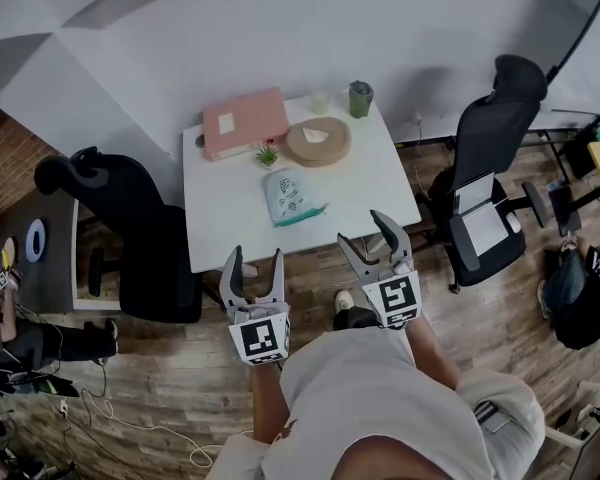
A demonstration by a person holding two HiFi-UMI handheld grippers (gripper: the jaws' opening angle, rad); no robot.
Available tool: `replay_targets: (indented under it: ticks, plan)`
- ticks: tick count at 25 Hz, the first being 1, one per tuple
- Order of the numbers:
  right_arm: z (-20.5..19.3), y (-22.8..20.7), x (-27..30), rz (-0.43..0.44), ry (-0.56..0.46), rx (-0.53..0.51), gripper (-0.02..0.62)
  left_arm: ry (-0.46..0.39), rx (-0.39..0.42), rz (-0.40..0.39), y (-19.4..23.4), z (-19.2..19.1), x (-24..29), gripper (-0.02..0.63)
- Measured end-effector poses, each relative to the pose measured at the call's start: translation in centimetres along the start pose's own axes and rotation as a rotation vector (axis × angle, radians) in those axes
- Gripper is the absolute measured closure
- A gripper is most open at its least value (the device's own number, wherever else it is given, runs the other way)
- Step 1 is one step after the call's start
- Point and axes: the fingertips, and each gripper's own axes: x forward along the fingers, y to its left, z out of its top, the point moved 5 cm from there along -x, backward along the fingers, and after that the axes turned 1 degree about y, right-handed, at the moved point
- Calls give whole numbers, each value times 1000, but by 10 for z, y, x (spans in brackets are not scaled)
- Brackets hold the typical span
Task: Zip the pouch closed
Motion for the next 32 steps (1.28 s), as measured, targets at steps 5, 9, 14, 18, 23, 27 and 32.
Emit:
replay_targets:
  ticks: [5,9,14,18,23,27,32]
  plan:
    - [-4,-36,29,36,-9,5,296,19,25,36,-10,3,36,328]
    - [-8,-57,48,68,-13,5,298,38,30,74,-14,2,59,328]
    - [-14,-76,68,91,-8,20,301,58,40,90,-20,1,81,328]
    - [-20,-87,82,100,1,31,305,84,47,78,-23,-4,99,330]
    - [-29,-93,96,107,25,39,310,102,40,71,-21,-10,116,331]
    - [-34,-96,108,102,43,35,311,113,27,50,-17,-19,133,331]
    - [-37,-106,133,76,74,21,316,113,23,11,-5,-24,166,333]
